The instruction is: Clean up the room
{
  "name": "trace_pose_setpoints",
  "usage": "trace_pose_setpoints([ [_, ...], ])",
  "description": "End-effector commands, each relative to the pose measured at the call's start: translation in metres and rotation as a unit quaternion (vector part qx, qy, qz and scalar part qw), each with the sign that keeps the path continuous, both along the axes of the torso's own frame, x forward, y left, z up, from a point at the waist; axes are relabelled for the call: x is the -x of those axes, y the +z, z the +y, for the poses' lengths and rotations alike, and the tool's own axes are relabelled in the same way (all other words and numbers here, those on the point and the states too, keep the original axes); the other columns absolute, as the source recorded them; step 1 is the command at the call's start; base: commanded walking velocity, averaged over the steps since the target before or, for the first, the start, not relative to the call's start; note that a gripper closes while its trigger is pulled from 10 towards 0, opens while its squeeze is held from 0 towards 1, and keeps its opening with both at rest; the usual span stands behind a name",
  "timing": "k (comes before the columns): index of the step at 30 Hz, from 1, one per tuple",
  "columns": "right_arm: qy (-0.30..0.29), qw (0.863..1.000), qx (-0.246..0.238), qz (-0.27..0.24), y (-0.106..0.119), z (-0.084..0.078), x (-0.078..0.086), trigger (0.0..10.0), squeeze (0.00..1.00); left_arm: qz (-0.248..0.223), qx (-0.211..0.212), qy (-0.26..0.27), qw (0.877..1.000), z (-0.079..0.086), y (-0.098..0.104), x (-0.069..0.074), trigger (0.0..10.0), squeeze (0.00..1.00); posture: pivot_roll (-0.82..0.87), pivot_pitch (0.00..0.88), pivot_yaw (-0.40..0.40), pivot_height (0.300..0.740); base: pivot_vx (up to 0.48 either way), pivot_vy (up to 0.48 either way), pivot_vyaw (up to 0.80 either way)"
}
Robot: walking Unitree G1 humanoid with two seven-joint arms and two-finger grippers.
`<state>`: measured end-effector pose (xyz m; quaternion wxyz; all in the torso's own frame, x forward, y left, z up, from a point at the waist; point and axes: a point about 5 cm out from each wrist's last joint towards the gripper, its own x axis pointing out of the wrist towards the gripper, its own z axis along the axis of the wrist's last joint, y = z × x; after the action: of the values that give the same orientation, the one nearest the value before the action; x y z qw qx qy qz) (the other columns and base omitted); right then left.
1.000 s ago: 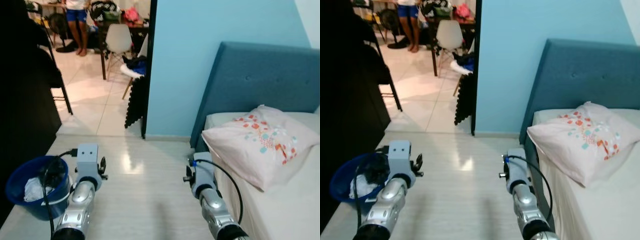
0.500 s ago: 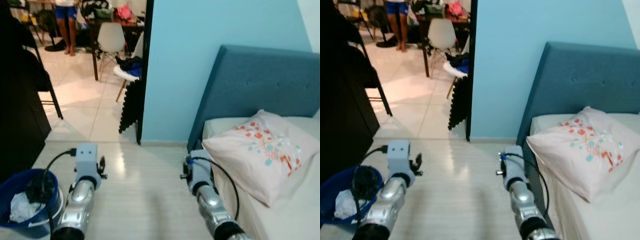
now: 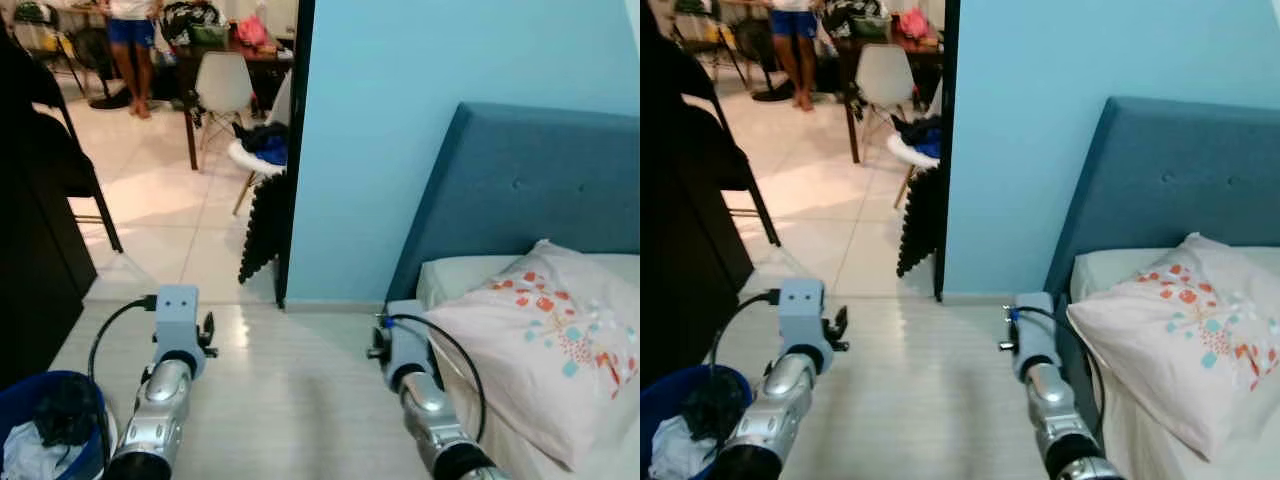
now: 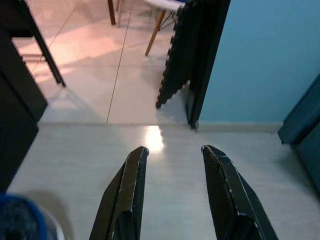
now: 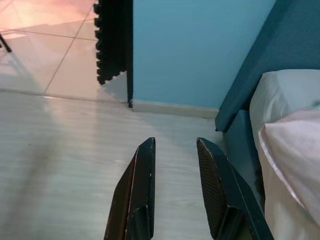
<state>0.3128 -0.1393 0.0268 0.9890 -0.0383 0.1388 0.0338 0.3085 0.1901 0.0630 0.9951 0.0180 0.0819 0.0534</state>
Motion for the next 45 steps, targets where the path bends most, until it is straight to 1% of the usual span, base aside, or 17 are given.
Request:
trace_pose_setpoints([
  [1, -0.016, 1.0, 0.0, 0.005, -0.0021, -0.0097, 0.0014, 10.0, 0.0, 0.01, 0.003, -0.004, 1.0, -0.0032, -0.0053, 0.0029, 10.0, 0.0, 0.09, 0.0, -0.096, 0.74, 0.379, 0.0, 0.0],
  [22, -0.014, 1.0, -0.003, 0.008, -0.0024, -0.0082, 0.0009, 10.0, 0.0, 0.01, 0.0, -0.002, 1.0, 0.0005, -0.0055, 0.0048, 10.0, 0.0, 0.09, 0.0, -0.098, 0.74, 0.382, 0.0, 0.0],
  [29, -0.016, 1.0, -0.007, 0.008, -0.0023, -0.0069, 0.0007, 10.0, 0.0, 0.01, -0.002, -0.002, 1.0, 0.0031, -0.0042, 0.0036, 10.0, 0.0, 0.1, 0.0, -0.09, 0.74, 0.379, 0.0, -0.51],
  [37, -0.021, 1.0, -0.009, 0.006, -0.0025, -0.0094, 0.0014, 10.0, 0.0, 0.008, -0.003, -0.006, 1.0, 0.001, -0.0024, 0.001, 10.0, 0.0, 0.09, 0.0, -0.086, 0.74, 0.38, 0.0, -0.61],
  [45, -0.024, 1.0, -0.01, 0.006, -0.0031, -0.0093, 0.0022, 10.0, 0.0, 0.01, -0.004, -0.007, 1.0, 0.0018, -0.0029, 0.0015, 10.0, 0.0, 0.09, 0.0, -0.081, 0.74, 0.382, 0.0, -0.61],
])
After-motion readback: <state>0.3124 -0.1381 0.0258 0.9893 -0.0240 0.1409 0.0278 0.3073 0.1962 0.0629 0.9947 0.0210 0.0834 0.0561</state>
